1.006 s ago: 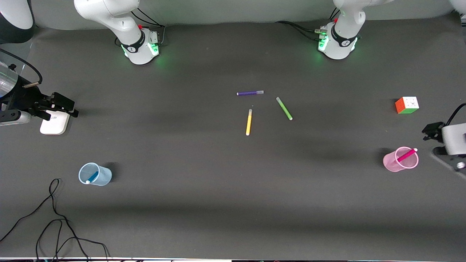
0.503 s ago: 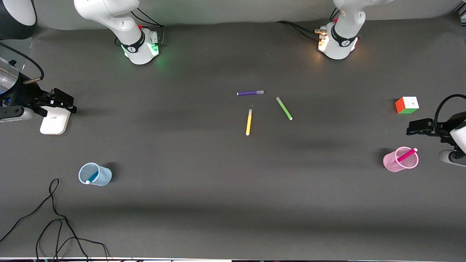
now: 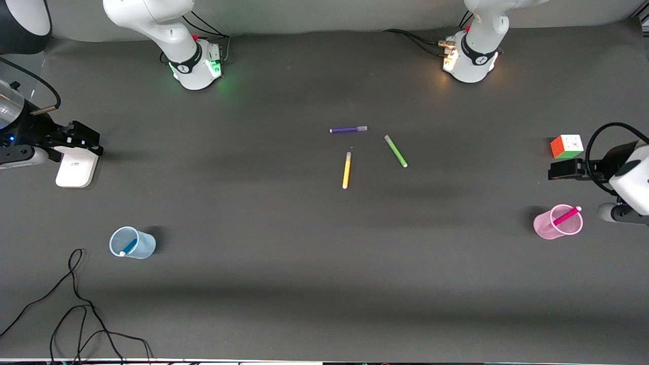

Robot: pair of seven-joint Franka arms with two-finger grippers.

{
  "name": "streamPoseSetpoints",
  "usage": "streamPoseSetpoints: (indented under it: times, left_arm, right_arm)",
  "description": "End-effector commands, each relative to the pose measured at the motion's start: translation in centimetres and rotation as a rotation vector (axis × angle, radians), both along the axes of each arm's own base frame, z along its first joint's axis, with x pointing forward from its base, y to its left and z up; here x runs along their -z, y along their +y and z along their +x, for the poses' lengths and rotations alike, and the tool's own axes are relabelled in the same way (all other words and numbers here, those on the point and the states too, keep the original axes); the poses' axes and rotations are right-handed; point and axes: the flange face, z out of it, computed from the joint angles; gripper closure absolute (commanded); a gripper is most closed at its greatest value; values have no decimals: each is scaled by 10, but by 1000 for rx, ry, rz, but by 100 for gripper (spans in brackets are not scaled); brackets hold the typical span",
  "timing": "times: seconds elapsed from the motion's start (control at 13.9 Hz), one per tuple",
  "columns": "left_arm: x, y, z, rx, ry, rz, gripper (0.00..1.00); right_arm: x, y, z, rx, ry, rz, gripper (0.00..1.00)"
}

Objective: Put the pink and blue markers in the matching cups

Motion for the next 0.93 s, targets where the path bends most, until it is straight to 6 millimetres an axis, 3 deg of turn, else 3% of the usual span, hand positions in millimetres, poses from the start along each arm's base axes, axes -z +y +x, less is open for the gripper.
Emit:
streamPoseSetpoints:
  times: [0.0, 0.43, 0.5, 0.86]
  left_arm:
    - [0, -8, -22, -10, 26, 24, 0]
    - [6, -44, -78, 9, -116, 66, 0]
    - [6, -52, -80, -12, -120, 66, 0]
    - [-11, -45, -70, 13, -193, 54, 0]
  right_arm:
    - [-8, 0, -4, -26, -8, -10, 0]
    - [-6, 1, -2, -12, -9, -1, 0]
    - [-3, 1, -1, -1, -4, 2, 0]
    - [-4, 35, 8, 58, -29, 28, 0]
